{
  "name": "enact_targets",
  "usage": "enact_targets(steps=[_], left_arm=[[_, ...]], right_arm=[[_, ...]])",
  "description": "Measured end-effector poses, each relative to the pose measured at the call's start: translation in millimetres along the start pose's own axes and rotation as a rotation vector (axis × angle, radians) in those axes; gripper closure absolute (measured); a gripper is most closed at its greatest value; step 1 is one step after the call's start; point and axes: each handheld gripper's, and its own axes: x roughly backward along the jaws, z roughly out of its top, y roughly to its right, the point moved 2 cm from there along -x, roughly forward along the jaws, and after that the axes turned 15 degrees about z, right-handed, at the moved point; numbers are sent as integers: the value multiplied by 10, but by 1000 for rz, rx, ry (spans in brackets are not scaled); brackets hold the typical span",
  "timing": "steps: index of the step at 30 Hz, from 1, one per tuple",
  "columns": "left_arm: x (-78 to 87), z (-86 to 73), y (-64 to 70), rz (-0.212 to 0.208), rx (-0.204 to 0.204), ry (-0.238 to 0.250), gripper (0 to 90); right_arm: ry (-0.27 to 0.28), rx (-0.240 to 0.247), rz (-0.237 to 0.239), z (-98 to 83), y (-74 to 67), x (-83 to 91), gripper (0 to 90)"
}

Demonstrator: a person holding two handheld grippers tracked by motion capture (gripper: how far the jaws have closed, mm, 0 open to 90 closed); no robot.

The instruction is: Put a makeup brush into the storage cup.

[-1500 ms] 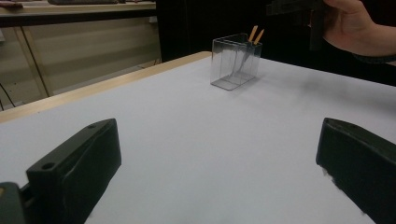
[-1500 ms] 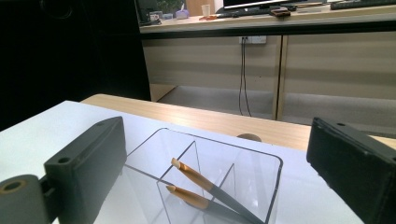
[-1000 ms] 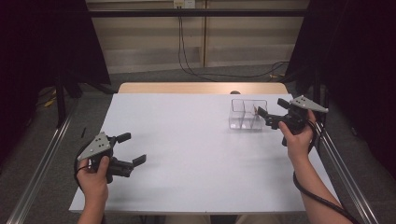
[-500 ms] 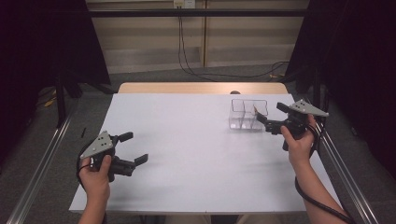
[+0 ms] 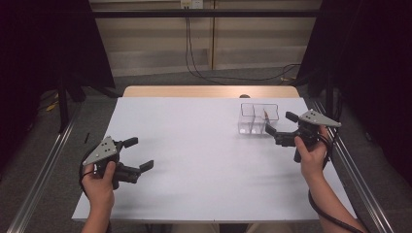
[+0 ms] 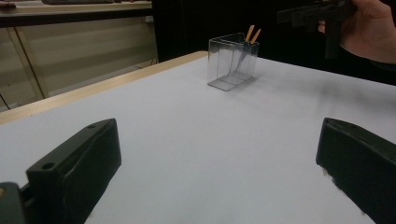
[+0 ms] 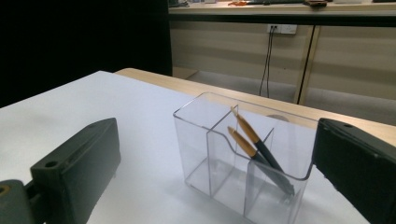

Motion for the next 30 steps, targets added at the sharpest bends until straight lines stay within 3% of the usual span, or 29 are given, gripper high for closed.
enact_targets(steps=[30], left_arm=[[14, 5, -6, -1, 4, 2, 0]], right_arm=[[-31, -14, 58, -204, -173, 143, 7]])
